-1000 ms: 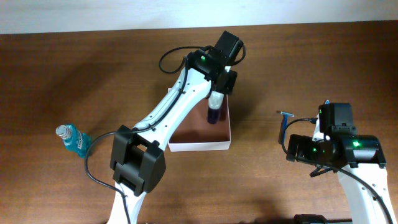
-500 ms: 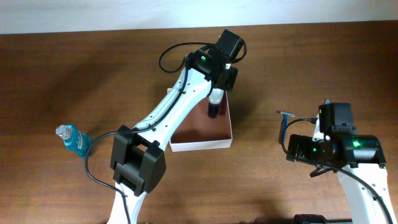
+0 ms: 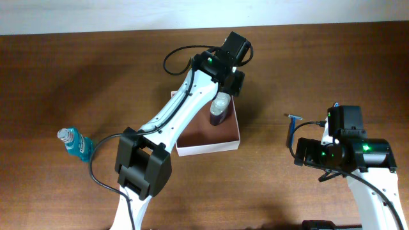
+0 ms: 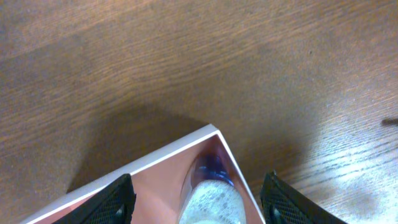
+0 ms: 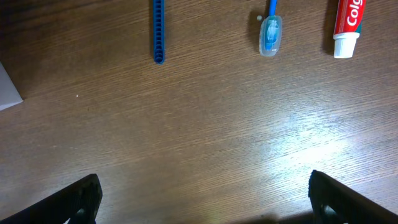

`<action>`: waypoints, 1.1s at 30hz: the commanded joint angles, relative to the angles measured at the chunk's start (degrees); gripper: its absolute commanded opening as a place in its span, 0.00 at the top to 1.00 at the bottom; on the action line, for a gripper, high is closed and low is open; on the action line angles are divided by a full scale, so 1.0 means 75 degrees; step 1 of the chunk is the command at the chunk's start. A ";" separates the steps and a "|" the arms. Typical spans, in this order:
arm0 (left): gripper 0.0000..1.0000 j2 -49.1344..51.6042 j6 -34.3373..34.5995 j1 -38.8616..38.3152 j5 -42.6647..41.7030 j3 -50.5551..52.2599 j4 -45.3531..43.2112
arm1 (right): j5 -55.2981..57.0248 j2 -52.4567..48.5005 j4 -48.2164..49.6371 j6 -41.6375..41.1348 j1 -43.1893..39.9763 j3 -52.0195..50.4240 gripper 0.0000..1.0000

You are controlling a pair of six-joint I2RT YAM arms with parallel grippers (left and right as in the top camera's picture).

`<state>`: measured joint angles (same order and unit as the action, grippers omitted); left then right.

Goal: Pack container
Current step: 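Carry the spray bottle into the box's right side and release, then withdraw the left gripper toward the blue mouthwash bottle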

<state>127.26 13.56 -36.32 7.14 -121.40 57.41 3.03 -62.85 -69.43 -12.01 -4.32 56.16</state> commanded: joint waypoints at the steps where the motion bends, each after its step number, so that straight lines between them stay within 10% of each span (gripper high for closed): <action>1: 0.34 0.0047 0.0015 0.0012 0.0085 -0.0163 0.0128 | 0.0090 0.0096 -0.0006 -0.0061 -0.0035 0.0157 0.01; 18: 0.24 -0.1801 -0.0230 0.0303 0.1361 -0.0895 0.1504 | 0.0093 0.0096 -0.0012 -0.0044 -0.0035 0.0157 0.01; 24: 0.20 -0.2795 0.1373 0.1985 0.1597 -0.0892 0.4316 | 0.0090 0.0096 -0.0023 -0.0044 -0.0035 0.0157 0.01; 33: 0.16 -0.3739 0.0851 0.4640 0.0813 -0.0565 0.5240 | 0.0090 0.0096 -0.0023 -0.0044 -0.0035 0.0157 0.02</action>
<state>103.04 21.67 -7.01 17.32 -127.17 96.44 3.03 -62.83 -69.54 -12.03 -4.32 56.25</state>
